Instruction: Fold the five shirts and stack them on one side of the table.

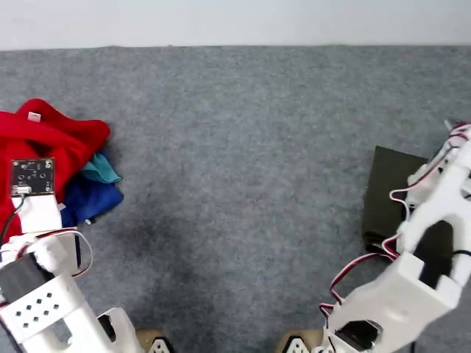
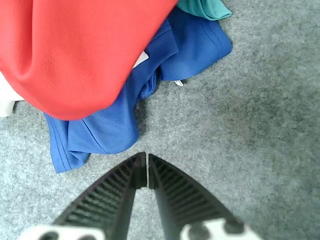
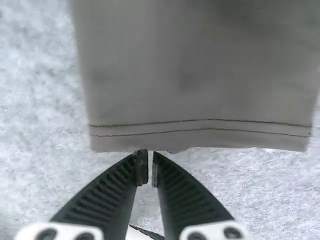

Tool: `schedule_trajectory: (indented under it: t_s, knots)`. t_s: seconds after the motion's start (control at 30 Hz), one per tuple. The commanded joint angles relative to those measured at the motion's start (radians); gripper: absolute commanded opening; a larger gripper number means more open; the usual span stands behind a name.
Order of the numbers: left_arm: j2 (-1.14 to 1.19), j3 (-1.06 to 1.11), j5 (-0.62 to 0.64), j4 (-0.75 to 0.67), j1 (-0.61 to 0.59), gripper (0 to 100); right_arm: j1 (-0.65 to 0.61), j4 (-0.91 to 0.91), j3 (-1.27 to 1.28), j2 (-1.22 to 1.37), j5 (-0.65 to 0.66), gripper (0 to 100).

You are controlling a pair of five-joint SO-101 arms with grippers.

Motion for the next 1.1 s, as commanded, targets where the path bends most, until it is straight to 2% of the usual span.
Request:
schedule_trajectory:
  t_s: [0.0,0.2,0.4,0.63,0.83,0.93,1.07]
  knots:
    - [-0.015,-0.012,0.006,-0.021,0.000,2,-0.022,0.041,-0.051,-0.015,-0.015,0.9]
    - [-0.015,-0.012,0.006,-0.020,0.000,2,-0.004,0.044,-0.040,-0.035,-0.017,0.9]
    - [-0.015,-0.012,0.006,-0.018,0.000,2,-0.012,0.018,0.095,-0.137,-0.037,0.9]
    - [-0.015,-0.007,0.006,-0.021,0.002,2,-0.062,-0.277,0.284,-0.156,-0.038,0.9]
    - [-0.015,-0.007,0.006,-0.023,0.002,2,-0.090,-0.472,0.370,-0.145,-0.107,0.9]
    - [-0.015,-0.008,0.006,-0.023,0.002,2,-0.108,-0.510,0.462,-0.145,-0.106,0.9]
    - [-0.015,-0.008,0.006,-0.023,0.002,2,-0.142,-0.461,0.548,-0.156,-0.104,0.9]
